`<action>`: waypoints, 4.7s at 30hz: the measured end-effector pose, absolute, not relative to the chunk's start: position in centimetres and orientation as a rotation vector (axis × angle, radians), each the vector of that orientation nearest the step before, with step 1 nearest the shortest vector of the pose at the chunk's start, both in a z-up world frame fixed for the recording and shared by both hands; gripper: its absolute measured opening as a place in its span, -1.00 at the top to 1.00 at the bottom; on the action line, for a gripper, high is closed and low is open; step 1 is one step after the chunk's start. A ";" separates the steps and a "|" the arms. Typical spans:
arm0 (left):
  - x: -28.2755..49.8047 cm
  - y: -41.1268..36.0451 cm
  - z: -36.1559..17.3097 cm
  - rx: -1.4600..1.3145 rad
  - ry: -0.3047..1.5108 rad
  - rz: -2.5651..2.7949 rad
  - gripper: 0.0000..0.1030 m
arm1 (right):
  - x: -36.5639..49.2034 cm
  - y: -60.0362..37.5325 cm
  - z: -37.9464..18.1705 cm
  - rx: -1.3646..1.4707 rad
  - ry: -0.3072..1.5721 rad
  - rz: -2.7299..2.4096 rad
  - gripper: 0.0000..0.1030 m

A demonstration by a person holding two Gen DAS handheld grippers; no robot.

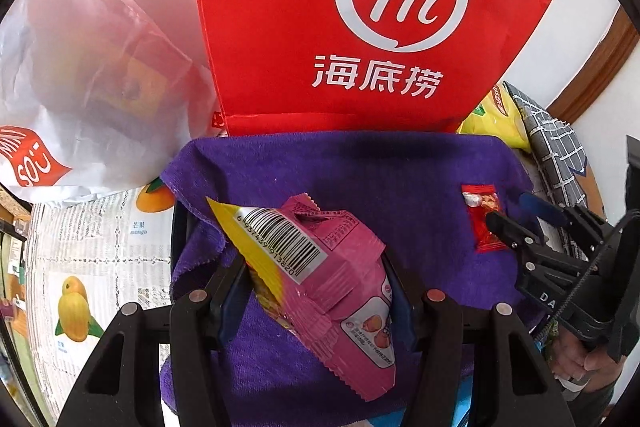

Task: Organize snacks
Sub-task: 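Open the right tool over the purple towel while the left tool releases the pink bag there, then lift both open tools away from the purple towel, then grasp the green snack bag with the right tool, then grasp the pink-and-white wrapper with the left tool while the right tool lifts the green bag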

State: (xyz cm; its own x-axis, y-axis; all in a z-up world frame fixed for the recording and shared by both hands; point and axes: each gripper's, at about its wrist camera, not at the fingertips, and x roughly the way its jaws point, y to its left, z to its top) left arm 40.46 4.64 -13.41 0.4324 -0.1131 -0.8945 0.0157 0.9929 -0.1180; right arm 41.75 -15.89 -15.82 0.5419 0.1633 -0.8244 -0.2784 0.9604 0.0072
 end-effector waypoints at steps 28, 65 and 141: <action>35.6 3.9 -4.8 -0.080 0.852 -0.155 -0.40 | 33.8 -18.8 -6.0 0.007 0.760 0.197 -0.46; 17.5 2.0 -1.2 -0.010 0.774 -0.127 -0.56 | 13.8 -26.9 -5.4 0.093 0.733 0.086 -0.46; 20.2 4.5 -13.7 -0.017 1.015 -0.062 -0.58 | 13.2 -23.9 -17.4 -0.115 0.881 0.353 -0.40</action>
